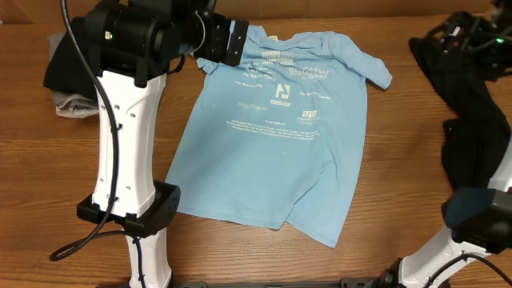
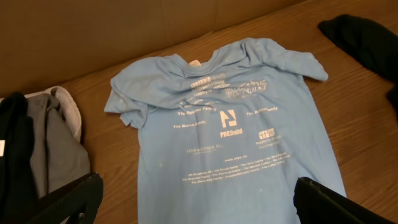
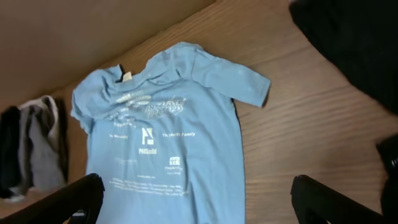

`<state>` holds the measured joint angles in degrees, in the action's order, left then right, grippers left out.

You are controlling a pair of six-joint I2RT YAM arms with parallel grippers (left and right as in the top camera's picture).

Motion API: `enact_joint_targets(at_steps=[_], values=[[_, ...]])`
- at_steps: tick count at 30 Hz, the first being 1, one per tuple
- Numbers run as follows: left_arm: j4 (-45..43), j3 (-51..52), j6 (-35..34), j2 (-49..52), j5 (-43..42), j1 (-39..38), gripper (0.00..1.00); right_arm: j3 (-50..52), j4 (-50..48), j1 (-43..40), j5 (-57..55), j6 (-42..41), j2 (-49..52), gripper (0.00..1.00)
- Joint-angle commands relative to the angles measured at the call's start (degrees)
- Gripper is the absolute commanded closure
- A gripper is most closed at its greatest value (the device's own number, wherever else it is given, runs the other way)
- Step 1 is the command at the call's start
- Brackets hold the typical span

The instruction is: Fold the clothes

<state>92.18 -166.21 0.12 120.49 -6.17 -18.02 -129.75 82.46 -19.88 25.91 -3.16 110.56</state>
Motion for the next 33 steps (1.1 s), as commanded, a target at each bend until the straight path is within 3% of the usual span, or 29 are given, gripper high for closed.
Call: enact_joint_targets(at_steps=[1, 7, 21, 24, 27, 33], values=[[-0.33, 0.22, 0.11, 1.44, 2.60, -0.11, 0.00, -0.70, -2.49, 4.28, -5.53, 3.34, 2.45, 0.00], [-0.50, 0.31, 0.11, 5.05, 7.85, 0.02, 0.00, -0.70, -8.66, 8.33, -6.49, 6.21, 9.29, 0.00], [-1.86, 0.31, 0.04, 14.29, 8.07, 0.09, 0.00, -0.70, -21.99, 8.24, -11.32, 6.21, 27.54, 0.01], [-2.27, 0.33, 0.04, 15.21, 8.07, 0.02, 0.00, -0.70, -22.99, 8.37, -11.30, 6.21, 30.42, 0.08], [-2.58, 0.33, 0.04, 15.52, 8.04, 0.00, 0.00, -0.70, -23.30, 8.41, -10.80, 6.21, 33.07, 0.24], [-2.64, 0.33, -0.15, 16.17, 7.54, -0.02, 0.00, -0.70, -23.91, 8.63, -9.92, 6.21, 36.48, 0.28]])
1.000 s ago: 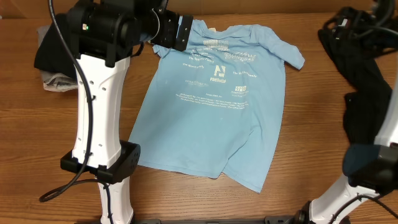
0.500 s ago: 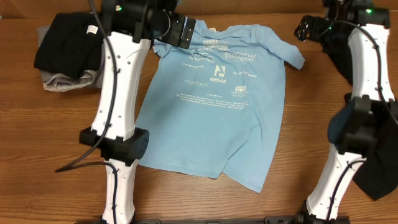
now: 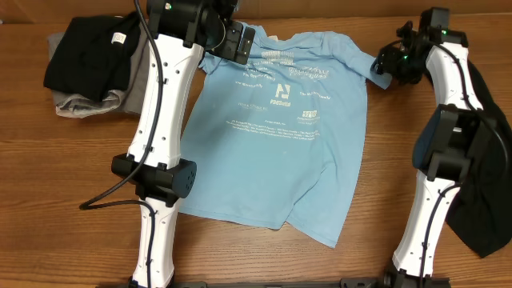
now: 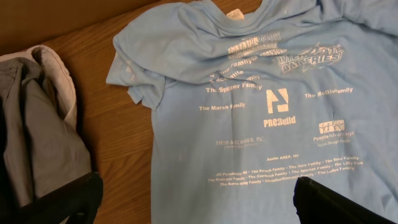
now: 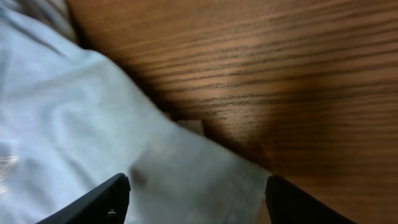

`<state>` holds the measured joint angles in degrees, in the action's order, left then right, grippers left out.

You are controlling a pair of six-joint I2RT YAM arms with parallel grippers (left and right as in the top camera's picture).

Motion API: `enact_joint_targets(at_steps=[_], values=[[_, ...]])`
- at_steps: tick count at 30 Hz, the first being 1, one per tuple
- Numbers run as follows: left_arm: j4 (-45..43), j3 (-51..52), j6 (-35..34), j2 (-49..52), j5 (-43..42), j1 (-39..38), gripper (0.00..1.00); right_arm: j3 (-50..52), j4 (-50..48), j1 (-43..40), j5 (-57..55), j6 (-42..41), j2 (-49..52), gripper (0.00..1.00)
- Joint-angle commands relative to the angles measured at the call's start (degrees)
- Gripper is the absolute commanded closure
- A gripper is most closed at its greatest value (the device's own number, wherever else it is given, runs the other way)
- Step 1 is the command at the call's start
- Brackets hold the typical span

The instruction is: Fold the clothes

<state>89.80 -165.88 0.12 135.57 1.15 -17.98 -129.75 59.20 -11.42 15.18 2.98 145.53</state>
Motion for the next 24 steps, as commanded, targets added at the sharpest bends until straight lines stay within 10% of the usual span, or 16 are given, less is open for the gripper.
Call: enact_joint_targets(at_steps=[1, 13, 24], values=[[-0.26, 0.00, -0.13, 1.22, 0.24, -0.04, 0.00, -0.70, -0.96, 0.22, 0.85, 0.07, 2.05, 0.31], [-0.28, 0.00, -0.15, 1.62, -0.79, -0.07, 0.00, -1.27, -1.36, -2.38, -0.79, -6.49, 1.46, 0.94], [-0.48, 0.00, -0.15, 1.95, -2.10, -0.07, 0.00, -1.27, 14.10, -13.38, -3.85, -12.28, -11.23, 0.96]])
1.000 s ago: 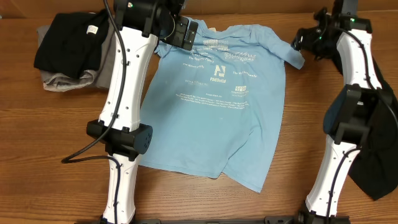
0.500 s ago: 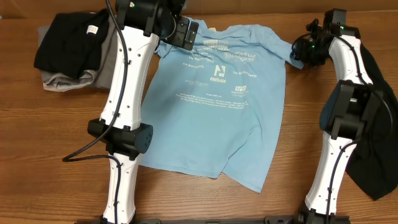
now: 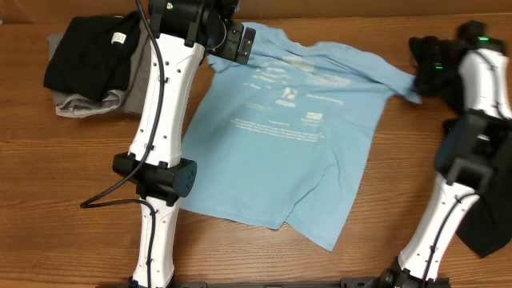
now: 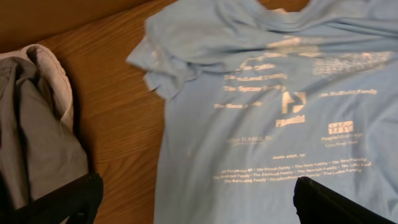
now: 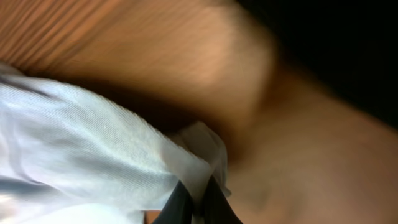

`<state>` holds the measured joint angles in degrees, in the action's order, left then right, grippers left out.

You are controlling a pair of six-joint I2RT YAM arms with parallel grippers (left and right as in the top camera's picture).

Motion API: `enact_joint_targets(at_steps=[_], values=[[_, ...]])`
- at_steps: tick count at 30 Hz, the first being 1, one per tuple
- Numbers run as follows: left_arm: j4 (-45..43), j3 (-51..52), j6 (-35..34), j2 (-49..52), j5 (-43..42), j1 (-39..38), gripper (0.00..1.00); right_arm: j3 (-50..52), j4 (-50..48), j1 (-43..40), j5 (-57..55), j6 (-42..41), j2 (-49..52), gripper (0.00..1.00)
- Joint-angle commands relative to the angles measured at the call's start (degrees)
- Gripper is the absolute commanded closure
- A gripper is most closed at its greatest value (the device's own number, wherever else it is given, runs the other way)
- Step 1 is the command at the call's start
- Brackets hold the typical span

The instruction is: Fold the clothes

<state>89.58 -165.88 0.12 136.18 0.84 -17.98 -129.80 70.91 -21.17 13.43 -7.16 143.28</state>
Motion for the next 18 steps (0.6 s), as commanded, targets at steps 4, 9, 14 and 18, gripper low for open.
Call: enact_joint_targets(at_steps=[4, 9, 14, 18], values=[[-0.33, 0.00, -0.15, 2.03, -4.35, -0.11, 0.00, -1.22, 9.92, -6.97, -2.16, -2.14, -13.66, 0.93], [0.31, 0.11, -0.15, 3.80, -5.38, -0.66, 0.00, -1.22, 20.90, -9.51, -7.80, -2.19, -16.28, 0.87], [2.01, 0.17, 0.17, 6.86, -5.31, -1.95, 0.00, -1.09, 26.14, -10.99, -12.92, -3.82, -16.33, 0.85], [6.32, 0.24, 4.52, 10.29, -4.46, -2.21, 0.00, -1.11, 26.03, -11.43, -11.34, -3.74, -16.55, 0.66]])
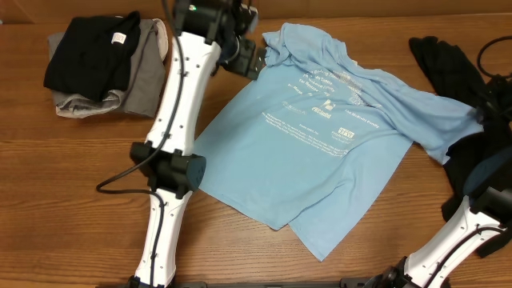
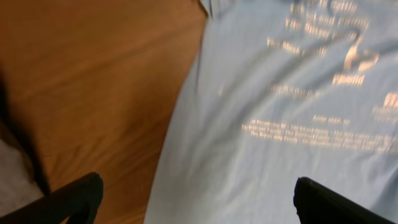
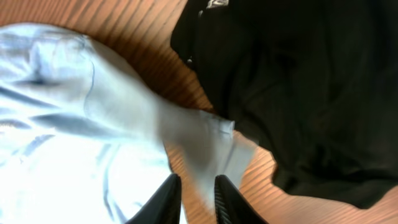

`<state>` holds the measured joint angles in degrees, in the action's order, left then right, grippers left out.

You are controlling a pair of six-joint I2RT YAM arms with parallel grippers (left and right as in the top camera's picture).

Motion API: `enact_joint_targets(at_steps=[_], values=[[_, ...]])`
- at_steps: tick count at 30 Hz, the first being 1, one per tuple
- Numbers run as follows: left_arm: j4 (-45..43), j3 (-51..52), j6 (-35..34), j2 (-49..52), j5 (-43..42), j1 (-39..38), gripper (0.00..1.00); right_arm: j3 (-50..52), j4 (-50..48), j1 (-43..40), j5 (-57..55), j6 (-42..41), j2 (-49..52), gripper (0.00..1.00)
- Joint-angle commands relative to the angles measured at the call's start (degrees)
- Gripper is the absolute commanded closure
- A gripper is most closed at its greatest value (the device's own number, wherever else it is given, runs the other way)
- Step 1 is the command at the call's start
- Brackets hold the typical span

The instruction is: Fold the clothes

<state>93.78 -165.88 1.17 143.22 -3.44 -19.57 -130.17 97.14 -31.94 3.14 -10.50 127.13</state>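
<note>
A light blue T-shirt (image 1: 320,136) with white print lies spread and turned slantwise on the wooden table (image 1: 96,176). Its right sleeve (image 1: 460,116) is stretched out toward the right edge. My right gripper (image 3: 198,202) hangs over that sleeve's end (image 3: 205,140), its jaws a little apart with wood showing between them, so it is open. My left gripper (image 1: 248,54) is by the shirt's collar and left shoulder. In the left wrist view the left gripper (image 2: 199,205) is wide open over the shirt's side edge (image 2: 280,124).
A black garment (image 1: 448,60) lies in a heap at the far right, right beside the sleeve end, and fills the right wrist view's right side (image 3: 298,81). A stack of folded black and grey clothes (image 1: 88,64) sits at the far left.
The shirt has slid right and turned, its right sleeve now pulled out long. My right jaws, then shut on the sleeve, now stand slightly apart. My left gripper sits further right, over the shirt's edge.
First both grippers were open above the shirt, which lay straight with bunched sleeves. Then my right gripper was open at the right sleeve, then shut on it further right. Now the shirt lies slanted with that sleeve drawn out.
</note>
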Motion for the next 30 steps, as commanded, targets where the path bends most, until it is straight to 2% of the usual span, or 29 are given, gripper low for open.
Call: enact_joint_targets(at_steps=[1, 2, 4, 7, 13, 23, 30], values=[[3.04, 0.24, 3.54, 4.17, -0.17, -0.35, 0.00, -0.74, -0.44, -0.66, -0.46, -0.07, -0.39, 0.58], [3.04, 0.44, 3.10, 5.03, -0.55, -0.09, 0.00, -0.76, -0.66, -0.66, 0.07, 0.28, -0.39, 0.41], [3.04, 0.83, 2.86, 5.81, -2.19, 0.46, 0.00, -0.81, -0.85, -0.66, 1.77, 1.46, -0.39, 0.25], [3.04, 0.79, 1.40, 5.33, -2.60, 0.90, 0.00, -0.83, -0.92, -0.66, 5.14, 1.95, -1.20, 0.14], [3.04, 0.59, 0.44, -1.44, -2.38, 1.25, 0.00, -0.83, -3.43, -0.33, 10.99, 0.98, -7.78, 0.11], [3.04, 0.61, -4.26, -18.36, -2.12, 1.33, 0.00, -0.50, -0.09, 2.49, 11.02, 0.46, -24.17, 0.09], [3.04, 2.51, -5.07, -25.35, -2.56, 0.17, 0.00, 6.45, -0.09, 6.25, 10.86, 2.01, -36.61, 0.03]])
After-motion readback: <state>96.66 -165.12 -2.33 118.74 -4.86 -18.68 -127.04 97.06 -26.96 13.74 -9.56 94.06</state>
